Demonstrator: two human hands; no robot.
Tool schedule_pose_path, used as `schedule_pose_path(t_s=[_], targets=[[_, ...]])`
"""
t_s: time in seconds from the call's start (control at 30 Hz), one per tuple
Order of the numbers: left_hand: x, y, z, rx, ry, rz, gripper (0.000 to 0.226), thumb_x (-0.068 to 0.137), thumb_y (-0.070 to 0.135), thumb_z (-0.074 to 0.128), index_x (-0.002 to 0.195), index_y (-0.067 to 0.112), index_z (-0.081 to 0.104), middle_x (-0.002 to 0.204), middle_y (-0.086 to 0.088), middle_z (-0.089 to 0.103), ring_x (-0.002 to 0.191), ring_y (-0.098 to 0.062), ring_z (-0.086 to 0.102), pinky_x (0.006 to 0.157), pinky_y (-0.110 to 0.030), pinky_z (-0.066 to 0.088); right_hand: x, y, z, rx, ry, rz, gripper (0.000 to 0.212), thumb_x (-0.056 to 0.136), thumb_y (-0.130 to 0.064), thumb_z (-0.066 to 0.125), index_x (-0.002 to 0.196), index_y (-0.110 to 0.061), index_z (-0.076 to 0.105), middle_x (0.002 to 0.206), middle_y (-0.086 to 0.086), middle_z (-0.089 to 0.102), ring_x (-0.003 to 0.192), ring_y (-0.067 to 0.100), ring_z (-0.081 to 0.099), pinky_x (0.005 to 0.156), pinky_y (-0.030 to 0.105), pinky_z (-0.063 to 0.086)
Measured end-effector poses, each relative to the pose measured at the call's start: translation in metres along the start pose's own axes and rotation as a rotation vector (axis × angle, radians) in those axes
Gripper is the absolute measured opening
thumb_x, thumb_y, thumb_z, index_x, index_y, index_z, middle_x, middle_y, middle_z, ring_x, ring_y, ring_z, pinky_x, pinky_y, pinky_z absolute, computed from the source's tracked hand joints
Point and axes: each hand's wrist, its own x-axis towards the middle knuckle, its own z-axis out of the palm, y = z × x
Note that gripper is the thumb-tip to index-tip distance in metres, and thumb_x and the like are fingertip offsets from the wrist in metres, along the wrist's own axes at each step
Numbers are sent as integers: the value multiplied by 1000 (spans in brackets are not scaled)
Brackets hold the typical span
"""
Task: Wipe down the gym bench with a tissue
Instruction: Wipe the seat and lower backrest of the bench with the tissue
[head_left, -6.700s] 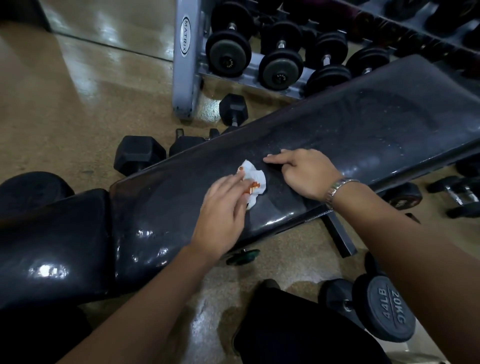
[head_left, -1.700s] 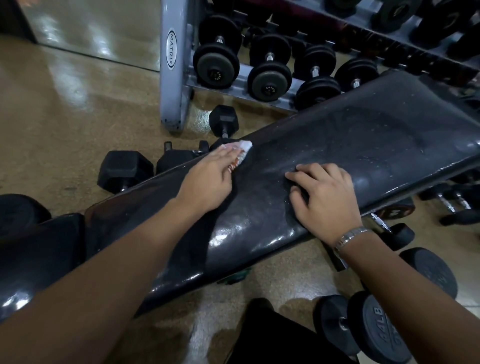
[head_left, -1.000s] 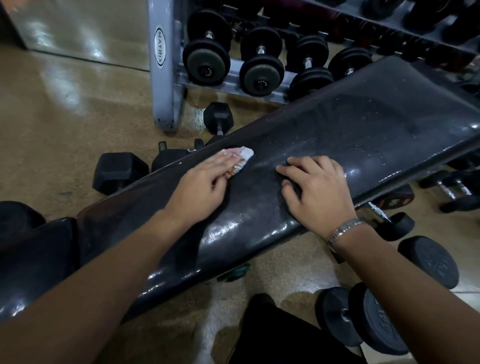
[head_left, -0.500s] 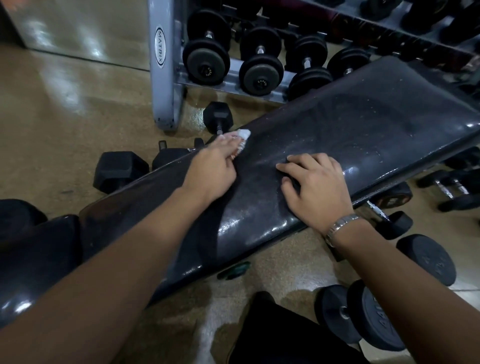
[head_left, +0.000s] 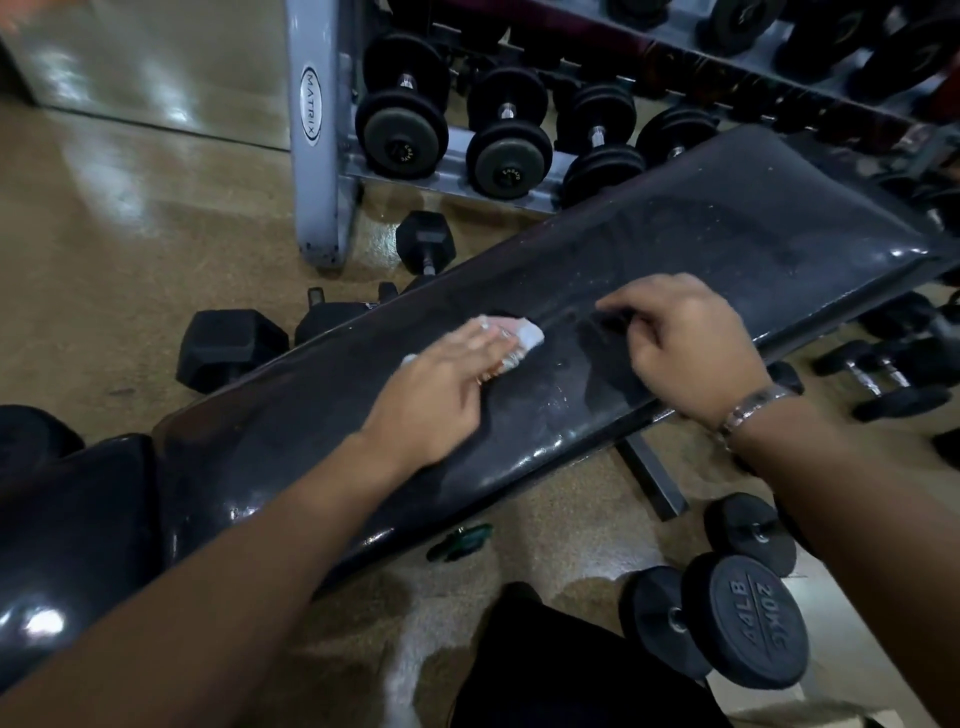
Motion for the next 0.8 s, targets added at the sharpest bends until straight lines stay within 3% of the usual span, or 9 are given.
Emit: schedule_pose_path(t_s=[0.13,0.27,0.33,0.43,0.57,0.73,0.8], targets=[[20,18,9,5,82,-198,68,86,8,37,148,35,46,157,9,43,150,-9,28,117,-51,36,-9,15,-2,-176,4,-14,35,82,-7,54,109,-19,73,111,2,69,99,29,55,84,43,51],[-22,23,17,-37,-41,37,68,88,8,38,148,38,46,157,15,41,150,2,23,113,-51,38,-22,23,5,-239,13,-28,38,82,-9,56,116,-17,71,116,4,66,101,31,56,84,47,51],[-2,5,9,4,-9,-38,69,84,11,36,147,38,47,157,14,42,150,0,24,113,-58,39,-24,25,11,-222,42,-40,40,82,-11,52,116,-15,72,116,5,67,99,33,57,84,47,51],[15,27,8,-14,73,-187,71,81,13,34,147,35,47,156,8,43,150,-5,27,117,-50,35,-27,23,17,-202,82,-24,42,81,-13,48,115,-15,72,115,5,69,96,34,57,83,46,52],[-28,41,21,-37,-41,127,66,84,2,41,143,27,55,152,3,50,148,-8,34,121,-36,30,-29,23,17,-226,87,-10,38,84,-9,55,117,-16,71,114,4,68,96,32,57,81,43,51],[-1,41,19,20,107,-161,69,83,9,36,145,35,51,155,9,45,149,-6,30,111,-50,40,-27,20,18,-231,76,-9,41,83,-17,47,115,-16,72,112,4,69,92,31,56,76,42,52],[-19,58,33,6,33,-13,69,86,3,41,146,34,50,156,6,44,150,-8,28,116,-46,36,-28,21,18,-235,73,0,40,83,-18,47,115,-17,72,111,3,69,92,30,56,76,41,51]])
